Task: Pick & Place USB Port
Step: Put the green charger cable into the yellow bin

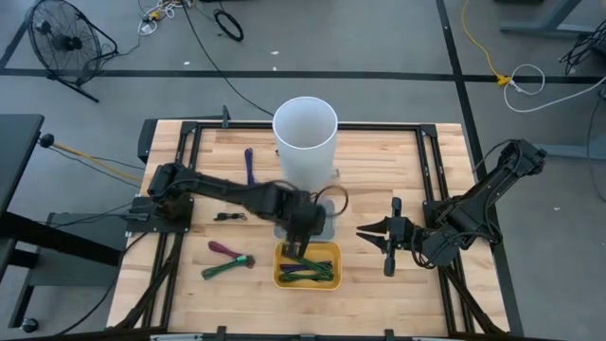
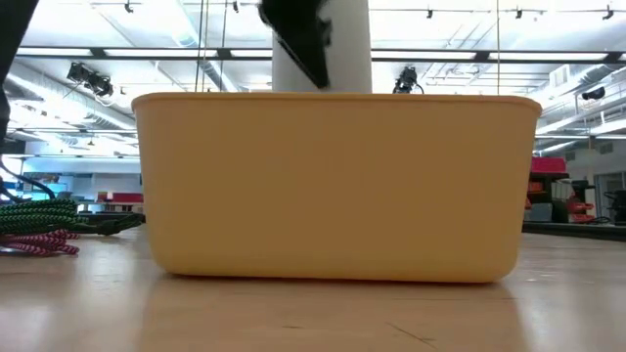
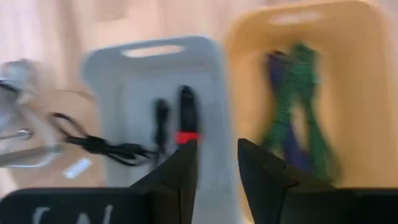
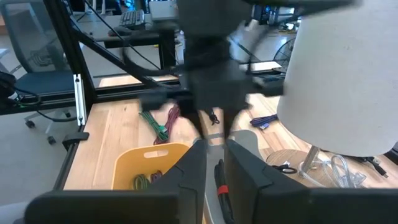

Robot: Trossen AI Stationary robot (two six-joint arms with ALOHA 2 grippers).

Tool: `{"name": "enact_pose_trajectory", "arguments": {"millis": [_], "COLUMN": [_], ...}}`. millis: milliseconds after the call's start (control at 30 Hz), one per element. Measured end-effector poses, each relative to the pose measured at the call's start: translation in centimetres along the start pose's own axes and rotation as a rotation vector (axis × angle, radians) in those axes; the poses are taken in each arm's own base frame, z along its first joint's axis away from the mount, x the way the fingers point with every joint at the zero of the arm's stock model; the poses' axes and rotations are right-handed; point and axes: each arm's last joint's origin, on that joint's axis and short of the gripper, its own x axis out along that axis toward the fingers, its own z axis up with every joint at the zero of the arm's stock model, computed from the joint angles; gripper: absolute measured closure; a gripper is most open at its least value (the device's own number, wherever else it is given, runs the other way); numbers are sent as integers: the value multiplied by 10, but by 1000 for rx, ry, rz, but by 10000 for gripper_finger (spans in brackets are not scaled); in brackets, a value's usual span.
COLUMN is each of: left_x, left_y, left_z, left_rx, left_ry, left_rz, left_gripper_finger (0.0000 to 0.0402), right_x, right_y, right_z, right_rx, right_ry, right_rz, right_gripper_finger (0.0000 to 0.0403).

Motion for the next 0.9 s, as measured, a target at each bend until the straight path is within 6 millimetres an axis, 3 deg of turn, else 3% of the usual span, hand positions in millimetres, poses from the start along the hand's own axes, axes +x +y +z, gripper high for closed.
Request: {"name": "enact_pose_trajectory", "arguments": {"millis": [233, 533, 700, 900], "left_x": [-29, -81, -85, -57], "left_y": [-59, -136, -149, -141], "left_z": [-22, -79, -117, -165], "left_rx": [31, 84, 48, -56], "left_ry": [84, 93, 63, 99], "left_rz": [-17, 274, 410, 331], "left_gripper_finger": [286, 287, 287, 287], "right_x": [0, 0, 0, 0], "right_y": [0, 0, 1, 1], "right_z": [-1, -2, -1, -1], "right_rx": [9, 13, 21, 16], "right_ry": [13, 20, 12, 11], "right_rz": [15, 21, 23, 21], "right_gripper_finger": [344, 344, 344, 344]}}
